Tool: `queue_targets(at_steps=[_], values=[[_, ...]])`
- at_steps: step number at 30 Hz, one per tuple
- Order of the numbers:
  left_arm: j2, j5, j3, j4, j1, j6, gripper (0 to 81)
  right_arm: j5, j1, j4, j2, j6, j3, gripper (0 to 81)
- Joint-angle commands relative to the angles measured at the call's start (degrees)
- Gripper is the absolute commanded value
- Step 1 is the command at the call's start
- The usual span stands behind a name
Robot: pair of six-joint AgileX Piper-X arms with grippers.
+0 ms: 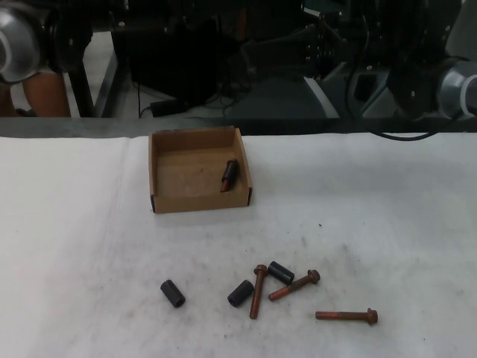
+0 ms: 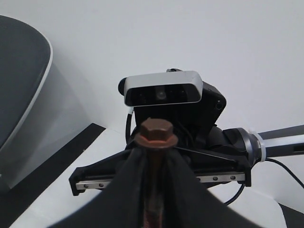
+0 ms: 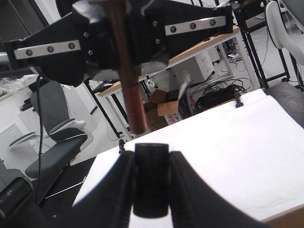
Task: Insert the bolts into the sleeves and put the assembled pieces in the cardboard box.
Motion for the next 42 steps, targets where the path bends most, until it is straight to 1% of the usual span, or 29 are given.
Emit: queue_targets(at_steps=[1,11,21,33,42], values=[[-1.00,0.45,-0.01,-0.58,-0.16,0.30,0.6,-0.03,0.64,-0.76,-0.37,0.40,-0.16,0.2],[-1.00,0.45,-0.01,-0.58,-0.16,0.30,0.6,0.94,1.09,-0.76,-0.37,0.40,-0.27,0.2],[-1.00,1.69,-0.01,4.98,-0.32,3.11,0.6,0.94,1.09,-0.76,-0.37,0.40,-0.27,0.2],[-1.00,1.81,-0.01,4.98,-2.27,3.33,0.6,0.92,0.86,-0.76,-0.37,0.24,-0.23,0.2],[-1.00,4.85,-0.01,4.98,-2.47,2.63,0.6,0.92,-1.73,-1.64,-0.37,-0.05,-2.47,0.2]])
